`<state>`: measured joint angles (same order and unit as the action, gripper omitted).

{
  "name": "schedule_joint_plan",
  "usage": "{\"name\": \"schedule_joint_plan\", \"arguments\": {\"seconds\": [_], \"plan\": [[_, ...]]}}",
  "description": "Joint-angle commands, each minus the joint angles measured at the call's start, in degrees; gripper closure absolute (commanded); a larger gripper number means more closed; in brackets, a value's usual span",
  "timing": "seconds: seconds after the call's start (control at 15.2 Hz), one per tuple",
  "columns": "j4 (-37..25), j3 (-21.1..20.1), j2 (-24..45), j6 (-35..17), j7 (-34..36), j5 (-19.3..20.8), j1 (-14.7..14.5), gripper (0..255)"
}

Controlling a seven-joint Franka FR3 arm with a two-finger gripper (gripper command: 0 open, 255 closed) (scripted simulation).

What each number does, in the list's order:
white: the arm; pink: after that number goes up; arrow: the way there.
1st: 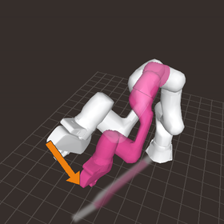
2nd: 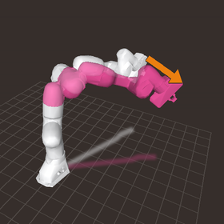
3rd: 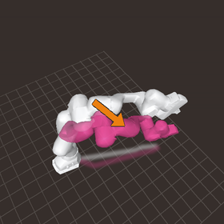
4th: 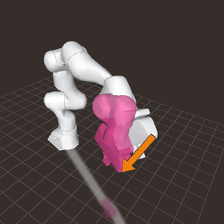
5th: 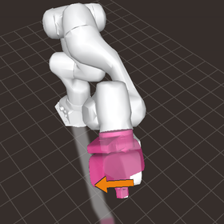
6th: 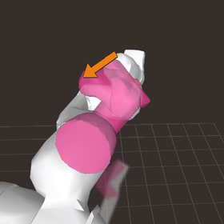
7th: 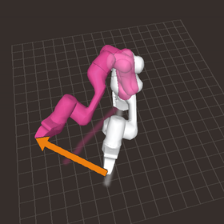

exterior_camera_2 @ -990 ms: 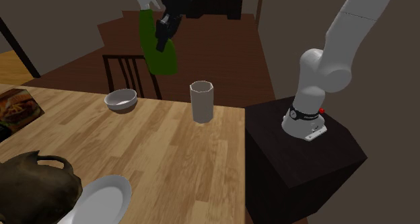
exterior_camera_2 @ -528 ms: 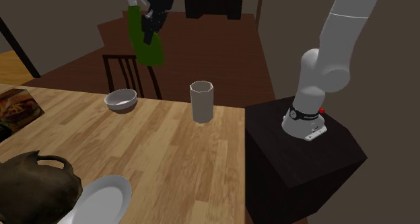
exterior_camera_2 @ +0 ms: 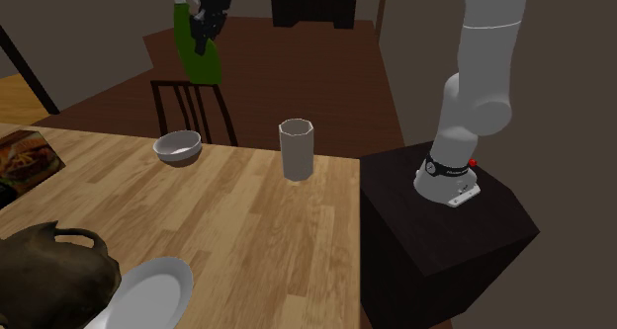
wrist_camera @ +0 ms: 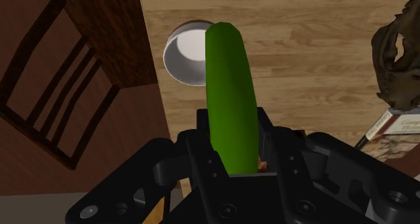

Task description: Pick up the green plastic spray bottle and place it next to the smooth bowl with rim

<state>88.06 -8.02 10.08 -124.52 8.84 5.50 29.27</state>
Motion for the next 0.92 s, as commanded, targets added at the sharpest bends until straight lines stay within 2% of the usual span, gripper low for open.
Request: {"name": "schedule_joint_plan", "arguments": {"seconds": [0.0,0.26,0.53,0.86], "plan": [[-4.87,0.57,3.56,1.21,-2.04,-0.54,0.94,255],[-17.42,1.33,12.22,5.0,-5.57,-1.37,2.67,255],[-34.16,1.78,22.86,11.06,-8.47,-1.82,3.89,255],[-26.98,1.74,20.88,5.88,-8.36,-1.94,4.28,255]]}}
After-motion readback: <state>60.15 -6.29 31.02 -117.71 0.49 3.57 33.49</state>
